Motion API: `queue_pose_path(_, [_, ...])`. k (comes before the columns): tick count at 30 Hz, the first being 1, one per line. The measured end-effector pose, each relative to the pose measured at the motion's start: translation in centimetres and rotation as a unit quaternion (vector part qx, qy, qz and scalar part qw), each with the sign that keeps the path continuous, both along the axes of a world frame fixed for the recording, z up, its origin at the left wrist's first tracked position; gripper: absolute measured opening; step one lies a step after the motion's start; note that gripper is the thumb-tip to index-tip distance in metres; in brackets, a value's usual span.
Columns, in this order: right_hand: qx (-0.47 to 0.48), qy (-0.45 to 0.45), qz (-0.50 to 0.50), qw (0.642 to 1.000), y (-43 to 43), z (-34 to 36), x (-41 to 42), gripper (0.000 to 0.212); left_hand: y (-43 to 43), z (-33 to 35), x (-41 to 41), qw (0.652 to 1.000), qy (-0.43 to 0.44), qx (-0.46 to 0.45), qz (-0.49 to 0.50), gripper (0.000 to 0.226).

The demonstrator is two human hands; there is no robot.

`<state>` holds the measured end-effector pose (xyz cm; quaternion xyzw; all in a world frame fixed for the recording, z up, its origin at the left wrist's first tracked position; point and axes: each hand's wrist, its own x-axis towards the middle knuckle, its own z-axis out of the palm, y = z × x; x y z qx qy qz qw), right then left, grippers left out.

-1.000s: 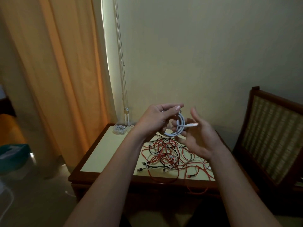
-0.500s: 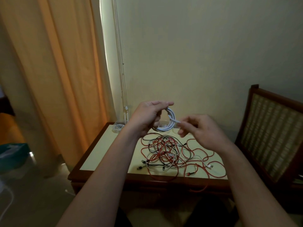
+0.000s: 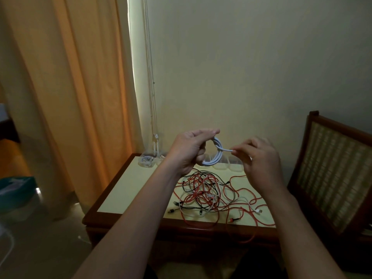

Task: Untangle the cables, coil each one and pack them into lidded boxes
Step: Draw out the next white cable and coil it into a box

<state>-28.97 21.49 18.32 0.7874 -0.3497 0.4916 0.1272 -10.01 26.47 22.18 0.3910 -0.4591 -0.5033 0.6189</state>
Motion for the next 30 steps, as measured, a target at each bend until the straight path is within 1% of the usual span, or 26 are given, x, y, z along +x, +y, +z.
queue_pose_path(2, [0.0,-0.001,0.0,1.0,0.0,-0.6,0.1,0.009,0.0,-0.1,-0.1,1.0,0.012,0.004,0.001,0.026])
queue_pose_path(4, [0.005,-0.024,0.002,1.0,0.4,-1.1,0.6,0.013,0.0,0.0,-0.3,0.999,0.034,0.004,-0.011,0.02])
queue_pose_path(6, [0.029,-0.085,0.017,0.996,0.9,-1.5,1.4,0.016,0.1,0.2,-0.6,0.998,0.06,0.006,-0.027,0.014])
queue_pose_path(8, [0.093,-0.183,0.052,0.977,1.6,-1.6,2.3,0.015,0.2,0.5,-0.9,0.996,0.084,0.009,-0.038,0.012])
queue_pose_path(9, [0.14,-0.238,0.075,0.958,1.9,-1.6,2.8,0.016,0.3,0.7,-1.0,0.994,0.096,0.012,-0.043,0.012])
queue_pose_path(11, [0.231,-0.336,0.129,0.904,2.4,-1.4,3.6,0.016,0.4,1.0,-1.1,0.991,0.12,0.019,-0.055,0.012])
queue_pose_path(14, [0.322,-0.453,0.223,0.801,2.8,-0.9,4.3,0.012,0.5,1.2,-1.1,0.985,0.149,0.033,-0.075,0.013])
queue_pose_path(16, [0.367,-0.501,0.277,0.733,2.8,-0.7,4.4,0.011,0.6,1.3,-1.1,0.983,0.16,0.034,-0.083,0.014])
queue_pose_path(17, [0.383,-0.51,0.294,0.711,2.8,-0.6,4.4,0.011,0.6,1.4,-1.1,0.982,0.162,0.035,-0.086,0.014])
queue_pose_path(18, [0.394,-0.514,0.303,0.699,2.7,-0.6,4.4,0.012,0.6,1.4,-1.1,0.982,0.163,0.036,-0.089,0.014])
queue_pose_path(21, [0.411,-0.513,0.318,0.683,3.0,-0.2,4.2,0.014,0.5,1.4,-0.8,0.98,0.169,0.044,-0.094,0.015])
queue_pose_path(22, [0.429,-0.509,0.328,0.67,3.1,0.1,4.1,0.015,0.4,1.3,-0.7,0.979,0.173,0.045,-0.094,0.015])
queue_pose_path(24, [0.492,-0.489,0.353,0.628,3.4,0.6,3.9,0.018,0.1,1.0,-0.6,0.981,0.172,0.043,-0.083,0.014])
queue_pose_path(26, [0.55,-0.456,0.374,0.591,3.7,1.0,3.8,0.021,-0.2,0.7,-0.7,0.989,0.137,0.023,-0.046,0.014])
queue_pose_path(28, [0.578,-0.438,0.379,0.575,3.9,0.9,4.0,0.023,-0.4,0.3,-0.9,0.996,0.09,-0.006,-0.001,0.017])
queue_pose_path(30, [0.585,-0.453,0.379,0.556,3.9,0.7,4.5,0.031,-0.6,-0.1,-1.1,0.998,0.055,-0.027,0.033,0.02])
